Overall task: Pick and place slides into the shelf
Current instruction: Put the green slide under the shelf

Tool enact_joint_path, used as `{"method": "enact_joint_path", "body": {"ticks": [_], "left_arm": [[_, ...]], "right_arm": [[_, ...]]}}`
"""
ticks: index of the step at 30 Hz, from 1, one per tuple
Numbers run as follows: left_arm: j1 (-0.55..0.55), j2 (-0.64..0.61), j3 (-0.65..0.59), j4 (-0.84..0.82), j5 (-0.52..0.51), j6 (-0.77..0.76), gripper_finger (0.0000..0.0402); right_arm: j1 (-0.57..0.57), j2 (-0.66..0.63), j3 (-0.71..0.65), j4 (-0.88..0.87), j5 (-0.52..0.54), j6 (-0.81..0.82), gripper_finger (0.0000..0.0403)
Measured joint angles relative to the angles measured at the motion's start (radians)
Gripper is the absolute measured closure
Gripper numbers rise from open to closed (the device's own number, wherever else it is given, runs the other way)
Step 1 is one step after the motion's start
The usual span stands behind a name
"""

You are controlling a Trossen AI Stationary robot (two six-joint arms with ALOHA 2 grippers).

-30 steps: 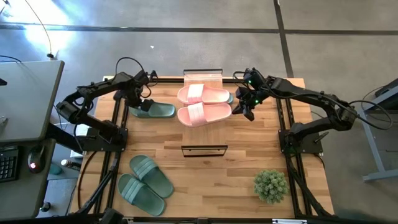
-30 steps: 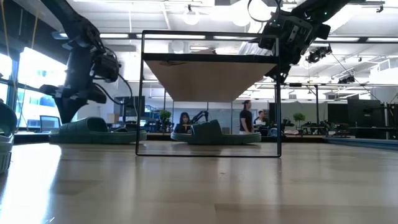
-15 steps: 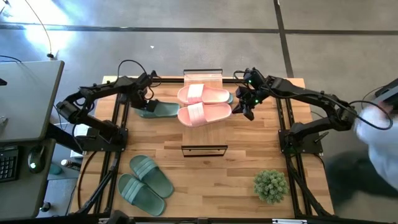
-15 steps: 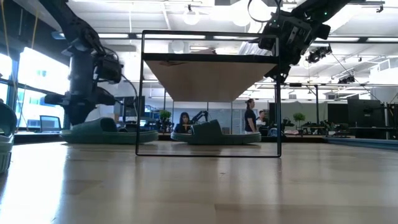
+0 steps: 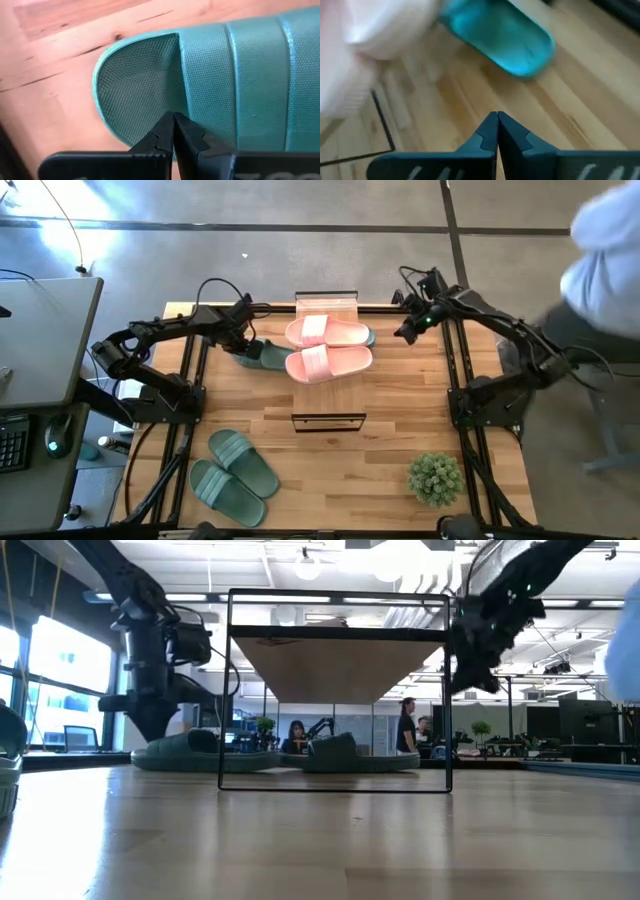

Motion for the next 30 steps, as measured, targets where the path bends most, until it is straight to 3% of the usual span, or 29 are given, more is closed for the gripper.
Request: {"method": "enact_joint_path", "body": {"ticks": [3,7,11,14,24,30], "left_arm": [[-0.011,0.0,0.0,0.026,0.0,-0.013,0.0402],[-0.018,0.005,0.0,0.044,0.0,-0.017,0.0402],[-0.017,0.005,0.0,0.033,0.0,-0.017,0.0402],[-0.017,0.005,0.0,0.015,0.0,-0.013,0.0402],[-0.015,0.005,0.0,-0.006,-0.007,0.072,0.0402],[-0.015,0.005,0.0,-0.005,-0.092,0.218,0.0402]], "right_arm": [[-0.033,0.087,0.0,-0.015,0.001,0.051,0.0403],[-0.051,0.199,-0.001,0.027,-0.088,0.136,0.0403],[-0.046,0.253,-0.001,0.066,-0.03,0.245,0.0403],[-0.046,0.271,-0.001,0.101,0.03,0.328,0.0403],[0.04,0.274,-0.001,0.162,0.031,0.46,0.0403],[0.123,0.273,-0.001,0.163,0.126,0.507,0.0403]]}}
